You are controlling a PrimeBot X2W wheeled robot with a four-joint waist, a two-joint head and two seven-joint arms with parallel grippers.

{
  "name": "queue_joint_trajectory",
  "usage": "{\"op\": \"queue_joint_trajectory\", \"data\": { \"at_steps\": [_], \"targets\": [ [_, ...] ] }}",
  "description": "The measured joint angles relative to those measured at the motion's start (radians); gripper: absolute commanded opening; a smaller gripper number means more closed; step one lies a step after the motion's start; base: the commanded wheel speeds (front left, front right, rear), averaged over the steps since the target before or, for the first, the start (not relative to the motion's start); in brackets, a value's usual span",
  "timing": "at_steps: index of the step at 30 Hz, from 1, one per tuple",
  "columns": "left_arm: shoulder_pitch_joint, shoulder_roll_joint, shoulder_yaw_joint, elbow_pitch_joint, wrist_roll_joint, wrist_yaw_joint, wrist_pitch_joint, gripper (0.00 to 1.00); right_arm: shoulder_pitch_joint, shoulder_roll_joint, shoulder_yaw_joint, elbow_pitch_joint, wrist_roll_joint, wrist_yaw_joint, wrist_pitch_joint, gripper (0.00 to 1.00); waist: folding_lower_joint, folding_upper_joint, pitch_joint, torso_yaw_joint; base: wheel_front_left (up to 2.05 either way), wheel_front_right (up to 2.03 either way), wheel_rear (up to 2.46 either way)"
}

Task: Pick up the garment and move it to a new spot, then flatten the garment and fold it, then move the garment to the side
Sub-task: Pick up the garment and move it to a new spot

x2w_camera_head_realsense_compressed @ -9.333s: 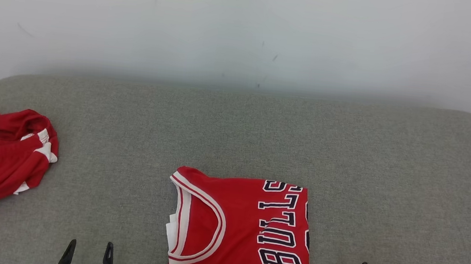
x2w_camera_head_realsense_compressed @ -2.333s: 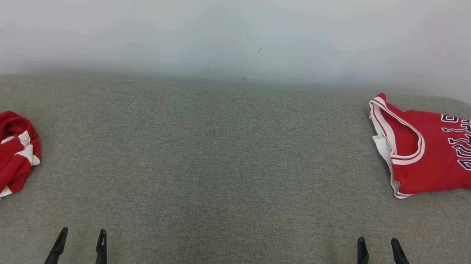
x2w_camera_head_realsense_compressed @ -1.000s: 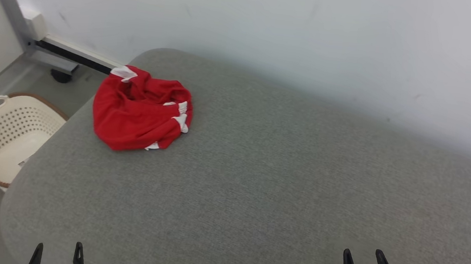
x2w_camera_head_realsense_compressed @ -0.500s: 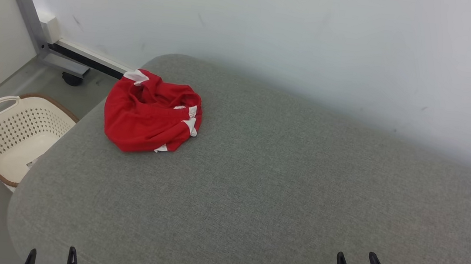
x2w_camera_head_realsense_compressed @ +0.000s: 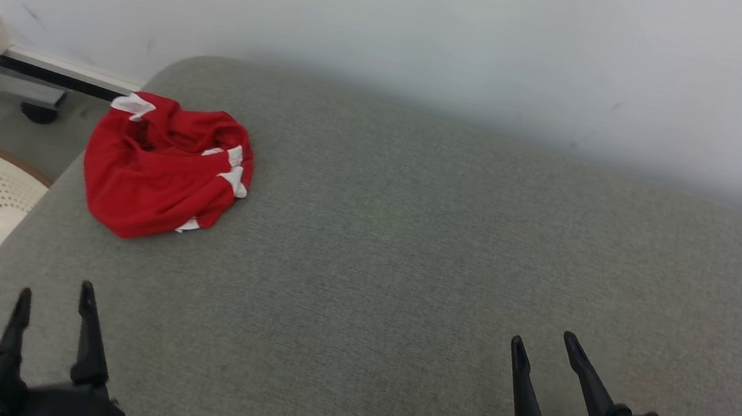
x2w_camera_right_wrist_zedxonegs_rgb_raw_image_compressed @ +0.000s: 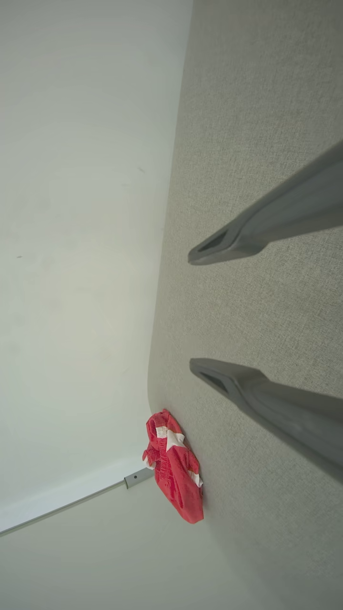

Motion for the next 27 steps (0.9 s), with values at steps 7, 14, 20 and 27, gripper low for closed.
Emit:
{"op": "queue_joint_trajectory", "data": {
  "at_steps": [7, 14, 20, 27],
  "targets": [
    [-0.212, 0.087, 0.067, 0.092, 0.000, -0.026, 0.000, 1.00, -0.102, 0.000, 0.040, -0.020, 0.001, 0.000, 0.000, 1.00, 0.0001, 0.0000, 0.079, -0.096, 0.00, 0.00, 0.00],
    [-0.385, 0.185, 0.097, 0.198, 0.008, -0.027, 0.000, 1.00, -0.189, -0.001, 0.066, -0.038, 0.019, 0.000, 0.000, 1.00, 0.0001, 0.0001, 0.175, -0.195, 0.00, 0.00, 0.00],
    [-0.519, 0.248, 0.097, 0.287, 0.007, -0.026, 0.028, 1.00, -0.231, -0.001, 0.065, -0.064, 0.029, 0.000, 0.000, 1.00, 0.0002, 0.0001, 0.259, -0.270, 0.00, 0.00, 0.00],
    [-0.641, 0.310, 0.098, 0.437, -0.014, -0.035, 0.095, 1.00, -0.271, -0.001, 0.067, -0.091, 0.029, 0.000, 0.000, 1.00, 0.0001, 0.0000, 0.353, -0.346, 0.00, 0.00, 0.00]
  ]
}}
